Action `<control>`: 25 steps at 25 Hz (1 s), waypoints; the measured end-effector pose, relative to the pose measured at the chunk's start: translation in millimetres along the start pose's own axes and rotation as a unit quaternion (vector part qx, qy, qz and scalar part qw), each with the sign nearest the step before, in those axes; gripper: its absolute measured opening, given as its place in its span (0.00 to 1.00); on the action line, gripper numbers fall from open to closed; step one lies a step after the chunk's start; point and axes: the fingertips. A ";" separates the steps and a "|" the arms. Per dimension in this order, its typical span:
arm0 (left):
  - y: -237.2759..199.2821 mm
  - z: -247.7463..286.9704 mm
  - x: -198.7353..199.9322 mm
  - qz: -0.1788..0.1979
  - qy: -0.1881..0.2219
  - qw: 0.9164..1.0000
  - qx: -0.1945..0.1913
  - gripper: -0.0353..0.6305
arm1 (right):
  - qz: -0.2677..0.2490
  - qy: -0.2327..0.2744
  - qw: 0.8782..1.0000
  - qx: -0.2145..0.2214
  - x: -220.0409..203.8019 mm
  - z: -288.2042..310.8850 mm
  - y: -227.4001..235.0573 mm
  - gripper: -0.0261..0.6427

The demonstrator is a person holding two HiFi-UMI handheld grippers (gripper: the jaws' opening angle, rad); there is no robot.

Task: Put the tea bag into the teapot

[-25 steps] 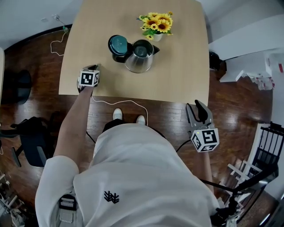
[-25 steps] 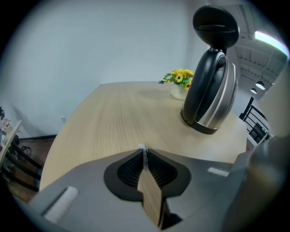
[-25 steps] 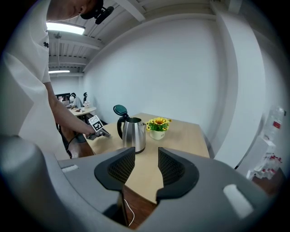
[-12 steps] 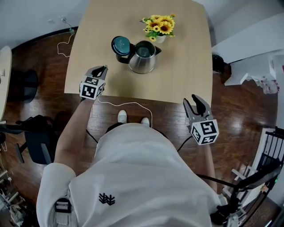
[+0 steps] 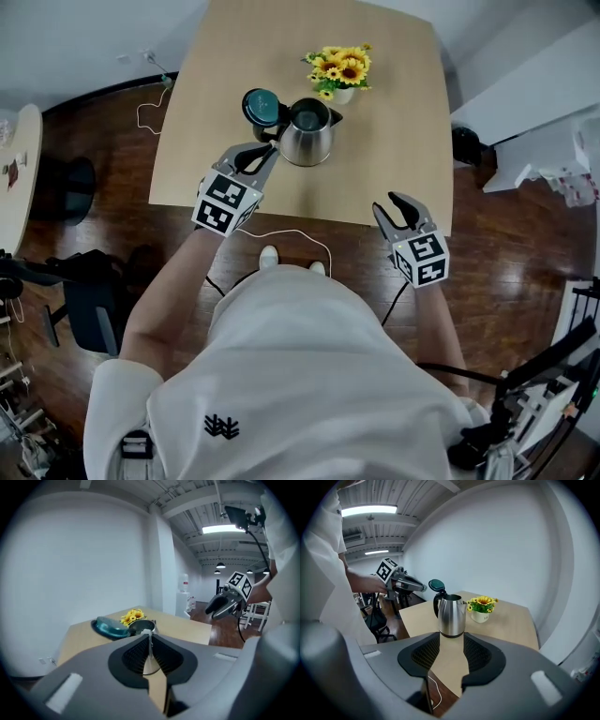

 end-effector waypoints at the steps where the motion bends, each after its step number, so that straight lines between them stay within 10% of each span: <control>1: 4.2 2.0 9.4 0.006 0.004 1.000 -0.005 0.09 | -0.002 -0.001 1.000 0.002 0.6 2.0 -1.1 0.27; 25: 4.7 90.4 96.2 0.089 -0.048 0.995 0.000 0.09 | 0.066 -0.008 0.997 -0.026 -47.9 -15.9 26.4 0.27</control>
Point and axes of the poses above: the fingertips, and each gripper's own axes: z forward along the fingers, y to its right, x out of its top, and after that the axes turned 14 degrees about -y, right-handed
